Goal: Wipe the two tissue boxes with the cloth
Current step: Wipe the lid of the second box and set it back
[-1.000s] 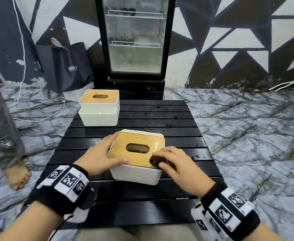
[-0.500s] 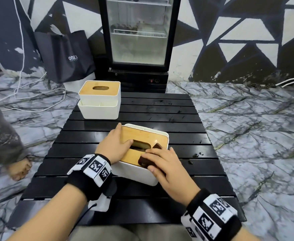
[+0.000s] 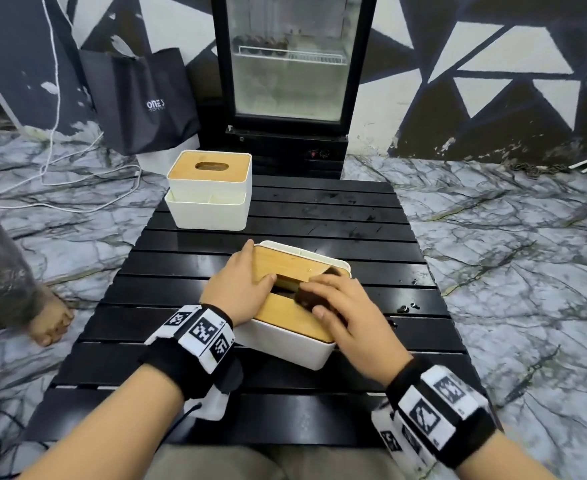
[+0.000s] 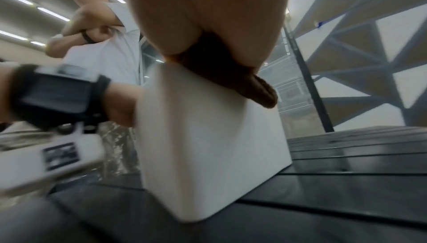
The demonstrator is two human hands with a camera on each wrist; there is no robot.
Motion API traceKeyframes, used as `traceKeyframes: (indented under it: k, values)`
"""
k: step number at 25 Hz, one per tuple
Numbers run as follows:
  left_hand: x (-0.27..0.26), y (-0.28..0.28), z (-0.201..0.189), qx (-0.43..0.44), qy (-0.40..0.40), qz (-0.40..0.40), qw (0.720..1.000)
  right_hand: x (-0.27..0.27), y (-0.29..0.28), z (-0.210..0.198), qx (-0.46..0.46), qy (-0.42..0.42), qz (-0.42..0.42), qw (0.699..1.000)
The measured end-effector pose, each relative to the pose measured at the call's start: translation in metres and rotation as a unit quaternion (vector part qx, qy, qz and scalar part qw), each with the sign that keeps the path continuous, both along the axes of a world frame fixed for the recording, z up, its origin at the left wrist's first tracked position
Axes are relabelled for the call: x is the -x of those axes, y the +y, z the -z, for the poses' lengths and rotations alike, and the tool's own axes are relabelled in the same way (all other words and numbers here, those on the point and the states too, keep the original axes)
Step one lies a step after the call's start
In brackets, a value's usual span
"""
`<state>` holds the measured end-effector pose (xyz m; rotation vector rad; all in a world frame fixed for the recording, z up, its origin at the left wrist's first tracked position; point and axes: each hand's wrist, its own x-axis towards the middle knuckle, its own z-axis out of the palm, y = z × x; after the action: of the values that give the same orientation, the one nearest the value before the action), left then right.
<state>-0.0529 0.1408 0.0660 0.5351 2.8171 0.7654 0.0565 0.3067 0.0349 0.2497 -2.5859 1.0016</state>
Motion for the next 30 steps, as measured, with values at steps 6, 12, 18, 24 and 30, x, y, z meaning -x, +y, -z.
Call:
traceKeyframes:
  k: [6, 12, 18, 24, 30]
  values:
    - [0.001, -0.001, -0.002, 0.018, -0.003, 0.023, 1.0, -0.012, -0.004, 0.0, -0.03, -0.004, -0.052, 0.998]
    - [0.002, -0.002, -0.003, 0.026, -0.006, 0.026, 0.999, 0.025, 0.024, -0.005, -0.038, -0.031, -0.001, 0.999]
    - [0.001, -0.001, -0.001, 0.046, -0.007, 0.028, 0.999, 0.024, 0.018, -0.013, 0.008, -0.056, 0.027, 0.998]
    - [-0.033, -0.004, -0.005, 0.097, 0.128, 0.06, 0.985, 0.024, 0.0, -0.014, 0.048, -0.04, 0.124, 0.99]
    - [-0.039, -0.013, 0.0, 0.022, 0.034, 0.061, 0.997, 0.009, -0.014, -0.019, 0.046, -0.064, 0.186, 0.979]
